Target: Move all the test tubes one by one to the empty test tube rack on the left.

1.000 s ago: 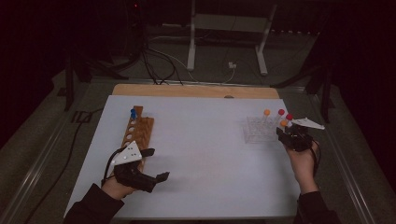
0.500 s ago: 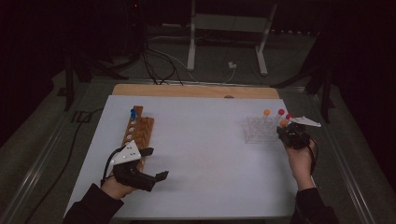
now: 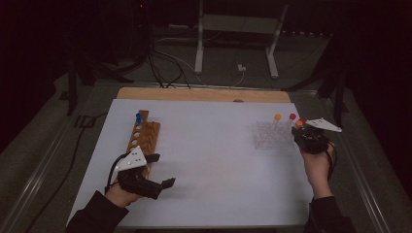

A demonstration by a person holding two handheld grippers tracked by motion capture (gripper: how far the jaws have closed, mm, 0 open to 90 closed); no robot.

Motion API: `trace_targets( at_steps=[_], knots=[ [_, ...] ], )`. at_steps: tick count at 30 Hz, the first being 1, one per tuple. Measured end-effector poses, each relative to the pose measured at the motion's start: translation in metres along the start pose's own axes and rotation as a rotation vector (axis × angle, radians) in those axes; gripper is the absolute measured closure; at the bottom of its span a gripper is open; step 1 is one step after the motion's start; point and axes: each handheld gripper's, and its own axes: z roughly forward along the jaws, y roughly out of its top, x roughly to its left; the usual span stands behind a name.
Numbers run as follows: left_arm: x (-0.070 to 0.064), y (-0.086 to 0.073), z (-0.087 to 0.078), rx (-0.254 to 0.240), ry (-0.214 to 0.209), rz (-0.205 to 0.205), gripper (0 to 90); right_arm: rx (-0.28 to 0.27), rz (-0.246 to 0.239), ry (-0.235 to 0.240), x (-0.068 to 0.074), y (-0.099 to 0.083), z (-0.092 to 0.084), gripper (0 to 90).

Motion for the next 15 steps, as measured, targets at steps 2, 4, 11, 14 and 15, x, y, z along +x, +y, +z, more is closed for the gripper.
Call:
trace_targets(
  at_steps=[2, 4, 11, 14, 15],
  knots=[
    [0.0, 0.0, 0.0, 0.002, 0.001, 0.002, 1.9, -0.017, -0.003, -0.004, 0.001, 0.003, -0.005, 74.7],
    [0.0, 0.001, 0.0, 0.002, -0.002, 0.002, 1.9, -0.033, -0.005, -0.007, 0.001, 0.006, -0.009, 74.7],
    [0.0, 0.002, 0.001, 0.006, -0.008, 0.004, 1.9, -0.073, -0.024, 0.029, 0.009, 0.015, -0.025, 74.7],
    [-0.001, 0.004, 0.0, 0.003, -0.009, 0.006, 1.9, -0.074, -0.034, 0.061, 0.018, 0.016, -0.028, 74.7],
    [0.0, 0.004, 0.0, 0.004, -0.011, 0.006, 1.9, -0.071, -0.04, 0.071, 0.021, 0.016, -0.029, 74.7]
  ],
)
